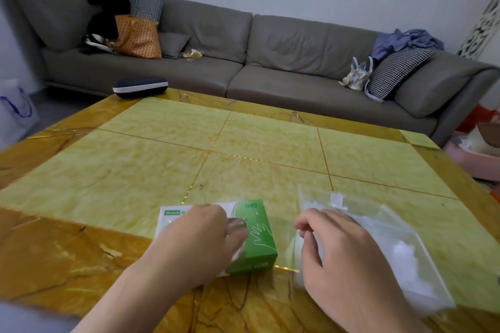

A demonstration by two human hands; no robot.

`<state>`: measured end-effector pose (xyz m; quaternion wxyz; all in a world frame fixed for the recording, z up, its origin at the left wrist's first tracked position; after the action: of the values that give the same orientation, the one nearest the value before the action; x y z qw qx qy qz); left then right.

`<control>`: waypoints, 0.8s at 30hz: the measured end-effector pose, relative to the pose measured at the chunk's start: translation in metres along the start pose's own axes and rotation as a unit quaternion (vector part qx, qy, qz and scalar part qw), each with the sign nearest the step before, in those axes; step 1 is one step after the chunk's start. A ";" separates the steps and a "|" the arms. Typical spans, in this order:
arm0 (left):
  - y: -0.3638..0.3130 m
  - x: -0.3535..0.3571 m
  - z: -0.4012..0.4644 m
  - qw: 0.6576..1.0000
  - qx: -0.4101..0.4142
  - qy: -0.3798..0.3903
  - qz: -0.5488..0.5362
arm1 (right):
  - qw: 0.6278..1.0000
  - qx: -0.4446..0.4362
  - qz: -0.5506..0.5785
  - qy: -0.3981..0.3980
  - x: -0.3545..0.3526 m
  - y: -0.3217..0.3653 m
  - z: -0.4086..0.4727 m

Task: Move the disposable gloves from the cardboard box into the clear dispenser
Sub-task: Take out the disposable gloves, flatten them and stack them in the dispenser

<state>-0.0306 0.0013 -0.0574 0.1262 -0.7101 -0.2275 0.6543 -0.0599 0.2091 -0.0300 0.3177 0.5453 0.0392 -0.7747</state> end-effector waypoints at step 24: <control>0.012 -0.054 -0.004 0.937 -0.004 -0.275 -0.216 | 0.975 -0.170 -0.121 0.077 0.058 0.038 -0.020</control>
<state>-0.0272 -0.0348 -0.0158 0.1944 -0.4368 -0.4034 0.7802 -0.0351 0.1611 -0.0780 0.3058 0.5329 0.2601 -0.7449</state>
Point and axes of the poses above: each hand's wrist, its own z-axis towards the middle knuckle, its own x-axis out of the palm, y = z × x, the point moved 5 cm from there along z, towards the middle knuckle, and after that the axes turned 5 degrees about x, right-handed, at the moved point
